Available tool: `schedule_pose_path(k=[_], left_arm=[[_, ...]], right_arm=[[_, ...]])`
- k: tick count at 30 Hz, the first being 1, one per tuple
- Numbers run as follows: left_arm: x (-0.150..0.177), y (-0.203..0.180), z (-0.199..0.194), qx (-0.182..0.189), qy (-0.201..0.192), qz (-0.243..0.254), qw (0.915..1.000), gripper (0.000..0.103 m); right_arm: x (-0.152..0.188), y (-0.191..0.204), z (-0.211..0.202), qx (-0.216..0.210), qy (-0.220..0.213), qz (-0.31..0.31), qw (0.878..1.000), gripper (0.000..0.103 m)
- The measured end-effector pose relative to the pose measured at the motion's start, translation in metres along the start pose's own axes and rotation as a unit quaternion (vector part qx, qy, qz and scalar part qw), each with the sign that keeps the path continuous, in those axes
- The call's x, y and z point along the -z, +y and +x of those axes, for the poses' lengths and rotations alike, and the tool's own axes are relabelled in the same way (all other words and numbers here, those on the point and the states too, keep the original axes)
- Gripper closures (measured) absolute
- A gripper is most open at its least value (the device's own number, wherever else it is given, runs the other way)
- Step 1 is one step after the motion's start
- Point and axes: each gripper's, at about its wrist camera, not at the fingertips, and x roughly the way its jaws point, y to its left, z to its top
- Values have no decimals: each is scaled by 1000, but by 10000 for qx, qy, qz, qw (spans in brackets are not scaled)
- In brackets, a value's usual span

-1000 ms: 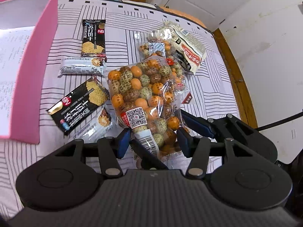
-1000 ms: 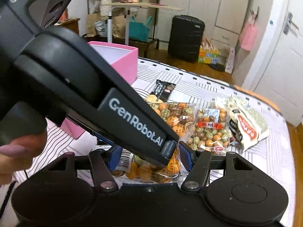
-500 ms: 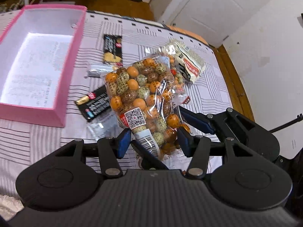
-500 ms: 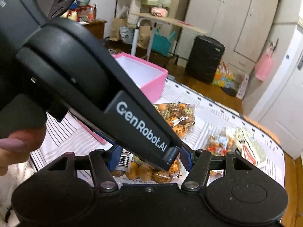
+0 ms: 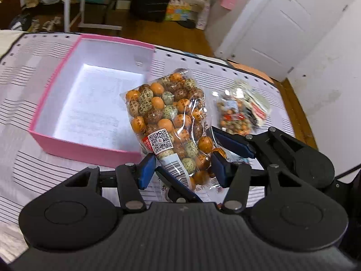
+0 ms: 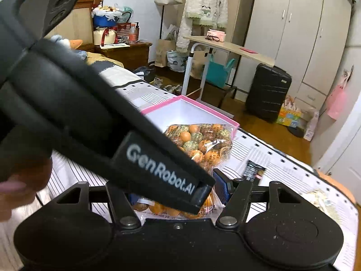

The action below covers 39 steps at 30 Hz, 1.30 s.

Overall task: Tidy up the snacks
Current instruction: 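Carry the peanut bag with the left gripper over the pink box, then open the left gripper to drop the peanut bag into the box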

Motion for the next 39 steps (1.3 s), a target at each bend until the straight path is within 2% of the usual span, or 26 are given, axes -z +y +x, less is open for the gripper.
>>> schedule_pose_path(k=[2,5,8,17,19,22,26,31,33,36,39], left_arm=[[-6,8,1,-127,-55,101,9999,51],[-18,27,9,-131,-129,146,9997,51],[-30,46,27,-177,-274,94,9994,51],[-84,96,83,-225,-346,244,9988,51],[-95,105,94,-229,-271,313,9989,51],[-108,116,110,-417,-106,400,9983,51],[-116,132,135,-401,74,286,9988,51],[-116,146,162,-134,255,-90,9995,51],[-113,150,166,-50,307,-302,9991,50],[-106,148,157,-80,111,-342,9993,47],[-102,144,134,-155,-111,-331,9993,45]], right_arm=[[-4,-3,18,27,-50,20,10000,35],[-10,-3,46,2,-104,77,9999,35],[-12,4,66,3,-141,124,9998,35],[-29,8,127,31,-194,706,9973,35],[-28,24,129,-36,-186,852,9962,35],[-26,25,147,-173,-101,1062,9941,35],[-25,23,167,-134,255,1106,9934,35],[-27,24,171,80,836,895,9924,29],[-25,23,160,30,753,783,9941,28],[-22,18,128,-232,556,741,9954,19],[-15,7,86,-567,308,841,9944,19]])
